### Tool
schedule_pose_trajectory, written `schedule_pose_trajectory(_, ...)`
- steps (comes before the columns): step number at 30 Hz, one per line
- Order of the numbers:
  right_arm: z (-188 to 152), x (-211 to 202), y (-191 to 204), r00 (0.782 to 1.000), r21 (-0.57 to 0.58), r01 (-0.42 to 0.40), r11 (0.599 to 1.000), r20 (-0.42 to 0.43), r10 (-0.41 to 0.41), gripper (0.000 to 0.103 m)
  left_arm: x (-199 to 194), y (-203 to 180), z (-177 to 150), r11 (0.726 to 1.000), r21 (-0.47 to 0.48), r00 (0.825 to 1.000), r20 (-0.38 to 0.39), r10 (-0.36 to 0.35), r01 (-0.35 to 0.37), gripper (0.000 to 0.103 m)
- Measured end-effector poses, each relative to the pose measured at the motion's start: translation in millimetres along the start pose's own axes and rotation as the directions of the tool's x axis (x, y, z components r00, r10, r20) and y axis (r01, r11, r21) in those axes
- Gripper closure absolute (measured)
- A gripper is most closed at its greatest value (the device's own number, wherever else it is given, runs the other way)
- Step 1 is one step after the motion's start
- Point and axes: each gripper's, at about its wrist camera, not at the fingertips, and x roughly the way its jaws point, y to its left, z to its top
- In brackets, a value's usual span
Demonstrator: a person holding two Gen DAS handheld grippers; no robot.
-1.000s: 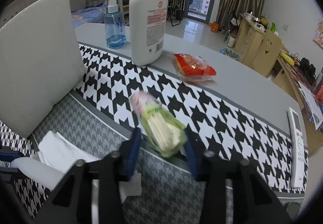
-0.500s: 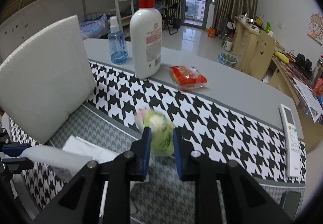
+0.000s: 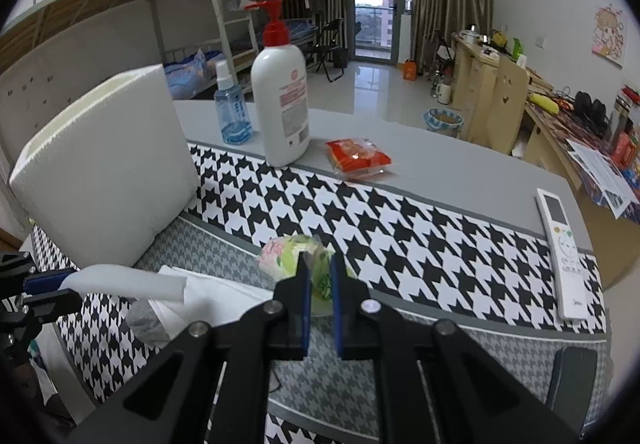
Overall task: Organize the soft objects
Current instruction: 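Carry the foam tube and green bundle over the white foam box with both grippers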
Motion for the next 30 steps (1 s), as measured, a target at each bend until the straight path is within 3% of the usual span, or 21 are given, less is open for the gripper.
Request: schedule_pose_trajectory(30, -6.9, -77.0, -10.2, 0.979, 0.132, -0.011, 0.991, 0.205, -0.017, 0.092, -23.6, -21.7, 39.6, 0.997, 0.068, 0.994, 0.111, 0.019, -0.027, 0.087)
